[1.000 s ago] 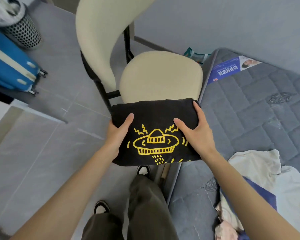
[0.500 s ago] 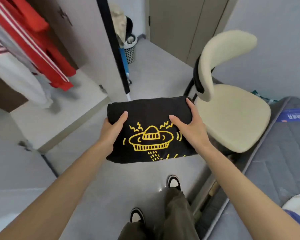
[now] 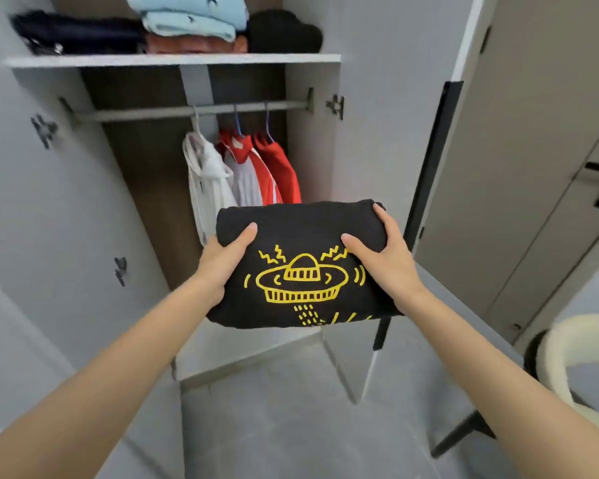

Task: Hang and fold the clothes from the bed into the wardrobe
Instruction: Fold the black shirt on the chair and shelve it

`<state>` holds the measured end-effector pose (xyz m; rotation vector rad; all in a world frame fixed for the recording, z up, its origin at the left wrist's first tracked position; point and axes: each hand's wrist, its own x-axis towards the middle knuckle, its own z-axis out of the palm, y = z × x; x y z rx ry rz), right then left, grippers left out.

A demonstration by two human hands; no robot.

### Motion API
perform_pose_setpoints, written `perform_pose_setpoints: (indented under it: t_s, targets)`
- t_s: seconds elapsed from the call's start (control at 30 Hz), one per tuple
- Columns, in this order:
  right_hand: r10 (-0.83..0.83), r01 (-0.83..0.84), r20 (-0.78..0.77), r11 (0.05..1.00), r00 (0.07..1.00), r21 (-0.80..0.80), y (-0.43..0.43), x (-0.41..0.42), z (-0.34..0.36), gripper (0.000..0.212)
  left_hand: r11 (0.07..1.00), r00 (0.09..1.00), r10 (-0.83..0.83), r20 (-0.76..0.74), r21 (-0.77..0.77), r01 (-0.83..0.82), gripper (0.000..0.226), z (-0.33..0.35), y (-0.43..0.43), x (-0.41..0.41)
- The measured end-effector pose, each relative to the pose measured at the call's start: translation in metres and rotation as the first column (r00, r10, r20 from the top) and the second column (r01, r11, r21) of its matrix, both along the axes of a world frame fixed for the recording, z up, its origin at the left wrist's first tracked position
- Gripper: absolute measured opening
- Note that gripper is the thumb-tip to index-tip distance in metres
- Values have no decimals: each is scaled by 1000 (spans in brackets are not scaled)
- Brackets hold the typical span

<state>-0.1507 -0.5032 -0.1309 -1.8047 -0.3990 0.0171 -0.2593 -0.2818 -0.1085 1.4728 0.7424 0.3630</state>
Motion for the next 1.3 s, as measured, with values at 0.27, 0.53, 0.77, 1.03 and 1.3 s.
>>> perform_pose_setpoints:
  t_s: [0.27,0.53,0.77,1.03,1.3]
  targets:
    - [127,-152,179,979,976,135,108,84,129,76,977,965,123,233,141,-159,67,131,91,52]
    - [255,-314,272,928,928,201,209,167,245,77,922,889,232,394,203,-330,61,238,170,109]
    - [372,-443,304,871,877,213,317,197,304,77,817,833,333,442,305,-489,61,293,261,123]
    - [438,-520,382,843,813,140,466,219,355,73,705,784,367,501,400,-586,55,341,406,147]
    - [314,-353,551,935,773,-38,605,244,398,72,322,742,579,337,741,-589,63,393,539,224]
